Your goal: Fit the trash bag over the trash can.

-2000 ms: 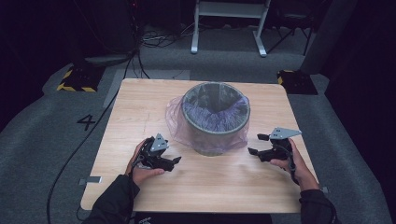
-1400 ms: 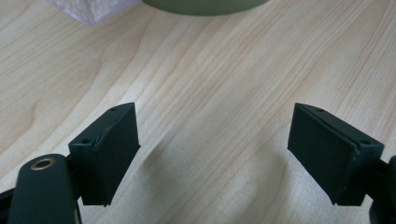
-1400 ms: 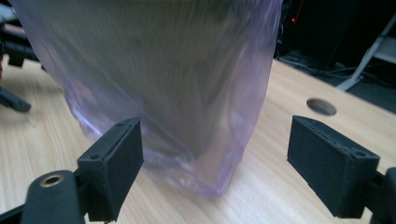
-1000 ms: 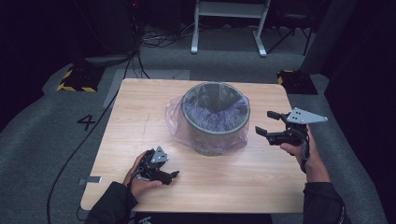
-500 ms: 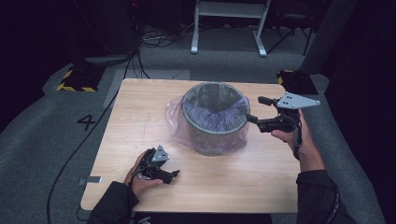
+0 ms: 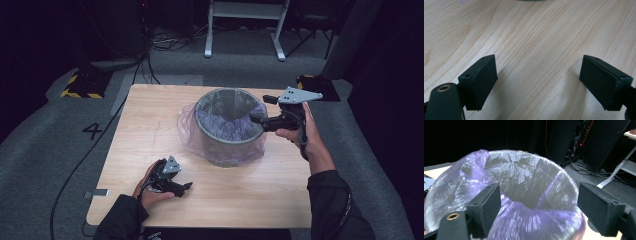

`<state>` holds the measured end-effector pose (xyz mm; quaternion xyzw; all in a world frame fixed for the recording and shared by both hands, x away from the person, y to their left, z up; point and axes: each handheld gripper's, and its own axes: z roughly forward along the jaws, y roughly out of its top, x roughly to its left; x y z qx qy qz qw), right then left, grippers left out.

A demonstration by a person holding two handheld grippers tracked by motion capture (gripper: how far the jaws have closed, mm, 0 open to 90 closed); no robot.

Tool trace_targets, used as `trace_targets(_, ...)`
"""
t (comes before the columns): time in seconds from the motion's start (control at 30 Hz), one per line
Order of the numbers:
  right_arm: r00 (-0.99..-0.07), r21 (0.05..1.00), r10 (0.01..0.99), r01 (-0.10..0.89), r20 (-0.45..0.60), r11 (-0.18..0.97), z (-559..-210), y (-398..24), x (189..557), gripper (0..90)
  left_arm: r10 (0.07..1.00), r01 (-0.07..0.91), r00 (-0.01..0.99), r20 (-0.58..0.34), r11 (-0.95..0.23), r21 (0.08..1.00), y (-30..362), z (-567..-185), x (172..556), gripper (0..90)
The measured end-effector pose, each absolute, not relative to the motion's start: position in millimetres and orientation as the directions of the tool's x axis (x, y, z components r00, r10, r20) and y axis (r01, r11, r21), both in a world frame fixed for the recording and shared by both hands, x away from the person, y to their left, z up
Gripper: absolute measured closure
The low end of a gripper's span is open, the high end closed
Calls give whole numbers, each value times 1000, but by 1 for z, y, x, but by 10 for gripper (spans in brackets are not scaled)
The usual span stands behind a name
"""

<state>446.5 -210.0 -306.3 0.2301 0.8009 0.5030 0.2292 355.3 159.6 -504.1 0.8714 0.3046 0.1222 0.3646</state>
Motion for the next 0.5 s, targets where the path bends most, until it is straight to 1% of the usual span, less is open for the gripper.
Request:
trace_targets(0.33,-786,911,604,145,-131,386,-304,-196,457,188,620,442,785,-9,-548,710,160,-504,355,141)
trace_targets(0.5,-796,904,589,142,-137,403,-305,-188,460,191,618,440,786,-9,-549,711,160,-504,356,141)
